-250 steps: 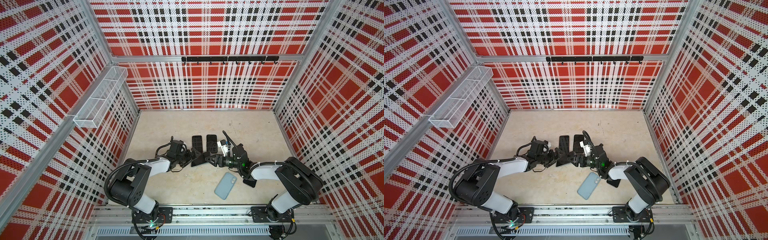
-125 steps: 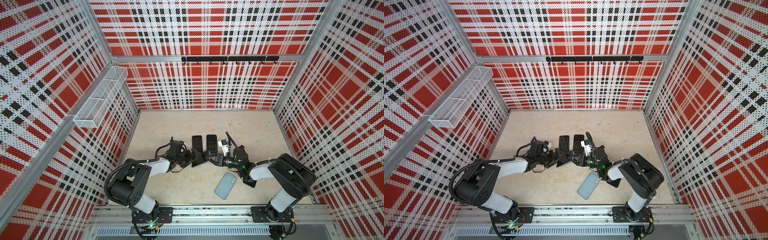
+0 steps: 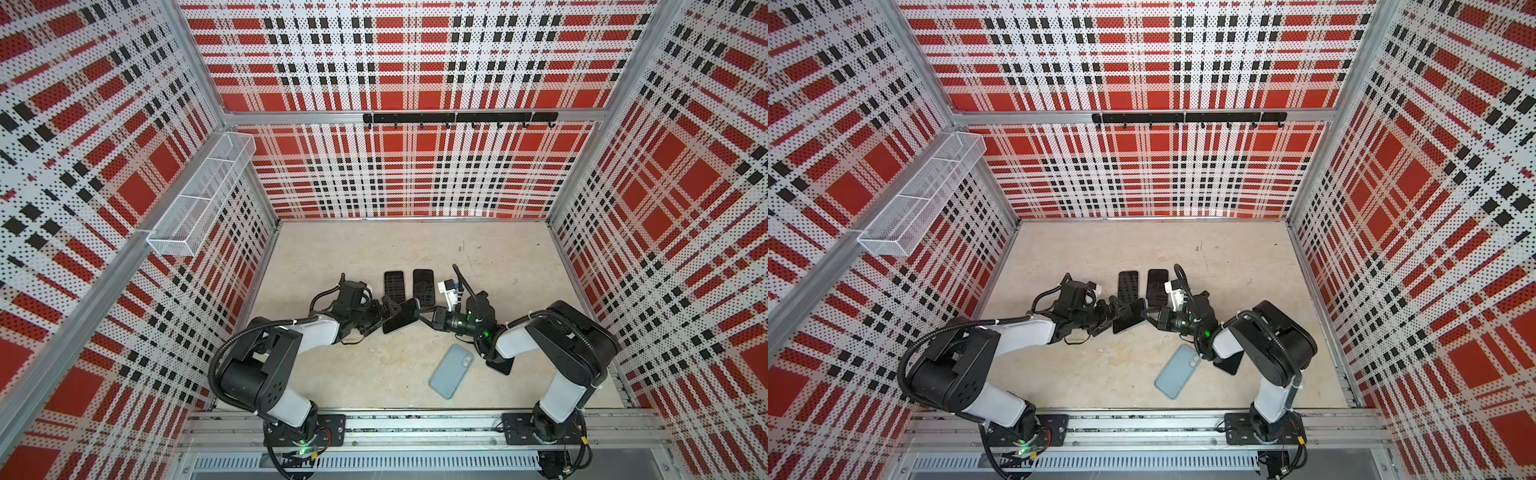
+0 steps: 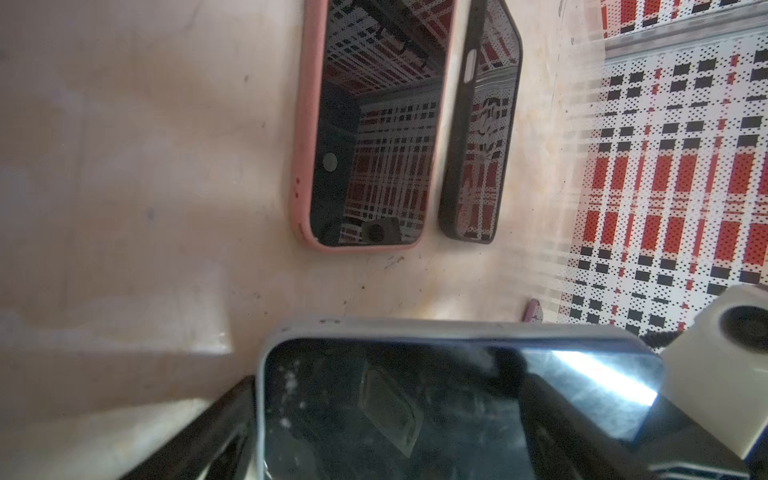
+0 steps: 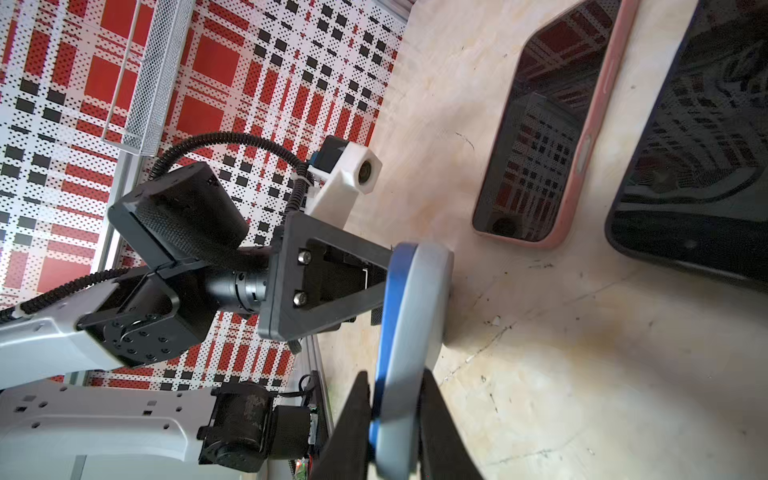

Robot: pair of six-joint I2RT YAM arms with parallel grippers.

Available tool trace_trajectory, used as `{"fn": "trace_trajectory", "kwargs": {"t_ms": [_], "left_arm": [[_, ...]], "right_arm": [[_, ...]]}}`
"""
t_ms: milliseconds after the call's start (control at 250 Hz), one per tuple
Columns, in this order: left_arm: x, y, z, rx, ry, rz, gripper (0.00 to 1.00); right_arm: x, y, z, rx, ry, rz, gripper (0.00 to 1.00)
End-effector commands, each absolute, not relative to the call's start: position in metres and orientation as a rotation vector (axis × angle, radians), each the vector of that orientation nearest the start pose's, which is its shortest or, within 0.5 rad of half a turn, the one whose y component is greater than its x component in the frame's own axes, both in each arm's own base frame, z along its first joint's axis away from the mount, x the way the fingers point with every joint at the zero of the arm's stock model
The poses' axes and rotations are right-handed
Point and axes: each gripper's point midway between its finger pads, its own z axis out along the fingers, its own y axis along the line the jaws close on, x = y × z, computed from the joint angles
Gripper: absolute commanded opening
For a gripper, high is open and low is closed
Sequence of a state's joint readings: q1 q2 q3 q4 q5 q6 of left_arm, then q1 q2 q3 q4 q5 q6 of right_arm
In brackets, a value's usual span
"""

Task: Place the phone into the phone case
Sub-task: 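Lift the cased phone upright off the table with both grippers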

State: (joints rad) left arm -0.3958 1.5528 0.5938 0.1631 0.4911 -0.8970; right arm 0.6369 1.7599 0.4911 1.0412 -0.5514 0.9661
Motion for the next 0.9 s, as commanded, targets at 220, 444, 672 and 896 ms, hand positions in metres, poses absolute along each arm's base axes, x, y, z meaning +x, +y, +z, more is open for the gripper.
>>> {"fn": "trace_trajectory", "kwargs": {"t_ms": [220,444,672,896], "left_arm": [[0.286,-0.211,0.028,-0.435,2.660,-1.122,0.98],[0.295,-0.206,0.055,-0.393,2.560,-1.118,1.00],[0.302,-0.197,0.079,-0.380,2.466,-1.141,0.99],[0.303,-0.191,0.122,-0.299,2.314,-1.231,0.99]], "right_arm": [[0.278,0.329,0.124,-0.241,2.046,1.536,0.06],[0.279,0.320,0.150,-0.289,1.998,1.496,0.00],[0.281,0.305,0.166,-0.301,1.959,1.478,0.00],[0.283,0.282,0.190,-0.296,1.896,1.489,0.00]]}}
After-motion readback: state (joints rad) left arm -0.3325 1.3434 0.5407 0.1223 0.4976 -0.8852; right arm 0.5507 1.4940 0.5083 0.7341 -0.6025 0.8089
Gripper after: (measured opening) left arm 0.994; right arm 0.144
